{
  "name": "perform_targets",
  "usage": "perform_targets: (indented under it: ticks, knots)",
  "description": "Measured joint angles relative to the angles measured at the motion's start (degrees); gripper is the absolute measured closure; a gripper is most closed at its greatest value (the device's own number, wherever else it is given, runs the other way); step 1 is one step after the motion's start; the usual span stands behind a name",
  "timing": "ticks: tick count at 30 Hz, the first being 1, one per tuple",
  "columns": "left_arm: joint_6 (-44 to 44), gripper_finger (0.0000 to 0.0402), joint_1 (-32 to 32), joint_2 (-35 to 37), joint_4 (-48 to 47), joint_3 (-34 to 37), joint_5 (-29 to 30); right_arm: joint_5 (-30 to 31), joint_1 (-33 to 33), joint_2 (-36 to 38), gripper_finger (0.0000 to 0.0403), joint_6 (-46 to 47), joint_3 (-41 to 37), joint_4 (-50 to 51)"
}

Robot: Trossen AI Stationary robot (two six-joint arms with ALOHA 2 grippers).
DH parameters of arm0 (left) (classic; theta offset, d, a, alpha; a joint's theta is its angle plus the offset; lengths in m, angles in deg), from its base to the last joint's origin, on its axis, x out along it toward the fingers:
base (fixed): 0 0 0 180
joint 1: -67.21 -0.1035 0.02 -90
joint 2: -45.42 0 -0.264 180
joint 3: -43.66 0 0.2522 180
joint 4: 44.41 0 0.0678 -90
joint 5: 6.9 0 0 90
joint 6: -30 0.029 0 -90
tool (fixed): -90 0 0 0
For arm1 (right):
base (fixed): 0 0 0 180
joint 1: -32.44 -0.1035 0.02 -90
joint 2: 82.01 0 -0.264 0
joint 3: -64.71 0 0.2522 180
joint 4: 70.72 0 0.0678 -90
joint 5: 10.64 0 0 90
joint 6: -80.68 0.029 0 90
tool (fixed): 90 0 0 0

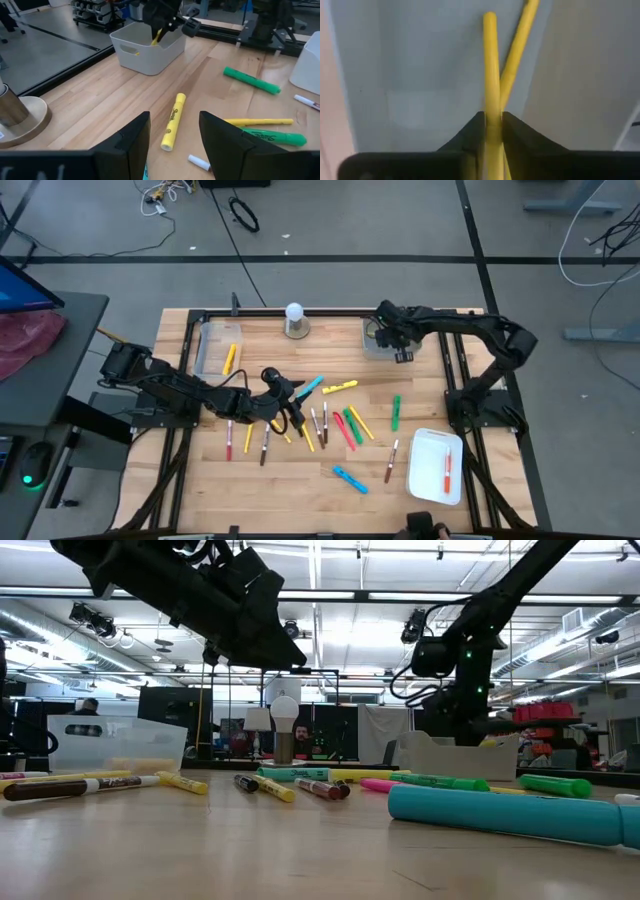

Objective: Pick & Place Markers
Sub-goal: Put the yellow pen into the gray bin, then put the brown marker into the white bin

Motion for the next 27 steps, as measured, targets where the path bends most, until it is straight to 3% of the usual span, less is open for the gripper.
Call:
perform_targets:
  ticks: [7, 10, 13, 16, 20, 23, 27]
  knots:
    - [0.1, 0.0225, 0.0, 0.0, 0.0, 0.0, 0.0, 2.6, -3.7, 7.5, 0.0238, 7.2, 0.0, 0.3]
    - [0.1, 0.0225, 0.0, 0.0, 0.0, 0.0, 0.0, 8.0, -8.1, 12.4, 0.0209, 11.9, 0.0, 2.5]
    - [-0.1, 0.0225, 0.0, 0.0, 0.0, 0.0, 0.0, 9.2, -13.8, 18.2, 0.0196, 19.8, 0.0, 6.3]
    - [-0.2, 0.0225, 0.0, 0.0, 0.0, 0.0, 0.0, 5.2, -21.8, 24.5, 0.0195, 31.8, 0.0, 12.3]
    - [-0.2, 0.0225, 0.0, 0.0, 0.0, 0.0, 0.0, -6.5, -34.4, 31.1, 0.0204, 48.5, 0.0, 16.5]
    - [-0.2, 0.0225, 0.0, 0.0, 0.0, 0.0, 0.0, -10.9, -45.0, 32.3, 0.0214, 60.5, -0.1, 13.3]
    - [-0.3, 0.0225, 0.0, 0.0, 0.0, 0.0, 0.0, -11.1, -58.5, 31.3, 0.0228, 69.0, -3.6, -0.4]
